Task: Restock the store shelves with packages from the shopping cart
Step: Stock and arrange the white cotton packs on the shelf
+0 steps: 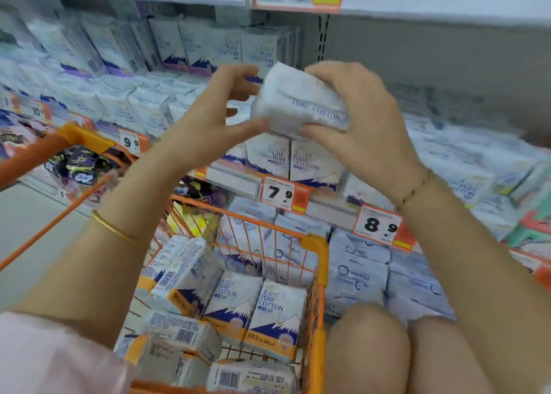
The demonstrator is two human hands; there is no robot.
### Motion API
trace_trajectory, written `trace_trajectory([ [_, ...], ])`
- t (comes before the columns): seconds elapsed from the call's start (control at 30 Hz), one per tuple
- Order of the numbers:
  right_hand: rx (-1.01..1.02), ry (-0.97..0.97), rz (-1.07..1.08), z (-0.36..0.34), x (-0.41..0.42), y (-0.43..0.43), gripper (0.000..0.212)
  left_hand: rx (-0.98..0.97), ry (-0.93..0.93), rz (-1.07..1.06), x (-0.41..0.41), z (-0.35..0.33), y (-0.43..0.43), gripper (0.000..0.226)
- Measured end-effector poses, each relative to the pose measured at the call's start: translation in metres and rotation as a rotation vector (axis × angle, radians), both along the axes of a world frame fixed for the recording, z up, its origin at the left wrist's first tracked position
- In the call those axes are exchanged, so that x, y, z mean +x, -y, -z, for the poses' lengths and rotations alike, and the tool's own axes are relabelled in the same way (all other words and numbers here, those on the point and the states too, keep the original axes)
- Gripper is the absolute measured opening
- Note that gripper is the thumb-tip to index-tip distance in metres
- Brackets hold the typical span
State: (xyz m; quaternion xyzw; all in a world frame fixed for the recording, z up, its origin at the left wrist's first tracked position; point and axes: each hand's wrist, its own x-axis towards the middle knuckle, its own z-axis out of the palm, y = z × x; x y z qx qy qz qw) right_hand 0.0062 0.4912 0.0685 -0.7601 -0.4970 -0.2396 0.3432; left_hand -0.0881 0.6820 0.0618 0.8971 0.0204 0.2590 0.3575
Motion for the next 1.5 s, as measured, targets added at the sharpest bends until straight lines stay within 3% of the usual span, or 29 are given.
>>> trace_trajectory([
  [0.07,-0.017,0.286,0.113,-0.003,0.019,-0.011,0.050,0.114,-0.028,-0.125,0.031,0.010,-0.015,0.053],
  [0.17,-0.091,0.402,0.259,0.001,0.056,-0.033,0.051,0.333,-0.197,-0.179,0.078,0.025,-0.031,0.055],
  [0.37,-0.257,0.245,0.482,-0.002,0.144,-0.092,0.048,0.505,-0.391,-0.098,0.151,0.027,-0.032,0.050],
  [0.67,-0.412,-0.013,0.564,0.010,0.229,-0.152,0.041,0.577,-0.579,-0.008,0.201,0.025,-0.037,0.051],
  [0.93,-0.757,-0.170,0.528,0.029,0.242,-0.160,0.029,0.577,-0.598,-0.001,0.203,0.028,-0.040,0.049],
  [1.1,-0.678,-0.171,0.531,0.011,0.220,-0.146,0.033,0.594,-0.481,-0.018,0.182,0.014,-0.036,0.046],
  [1.23,-0.460,-0.170,0.442,-0.005,0.152,-0.125,0.042,0.482,-0.314,-0.020,0.119,0.002,-0.037,0.042],
  [1.33,-0.198,-0.118,0.112,0.020,0.061,-0.100,0.046,0.395,-0.222,-0.067,0.047,0.010,-0.040,0.036],
  [1.43,-0.163,-0.294,-0.193,0.066,-0.030,-0.079,0.047,0.267,-0.236,-0.188,-0.024,0.032,-0.044,0.029],
  [1.5,-0.239,-0.411,-0.288,0.098,-0.068,-0.075,0.045,0.197,-0.360,-0.244,-0.063,0.055,-0.052,0.028],
])
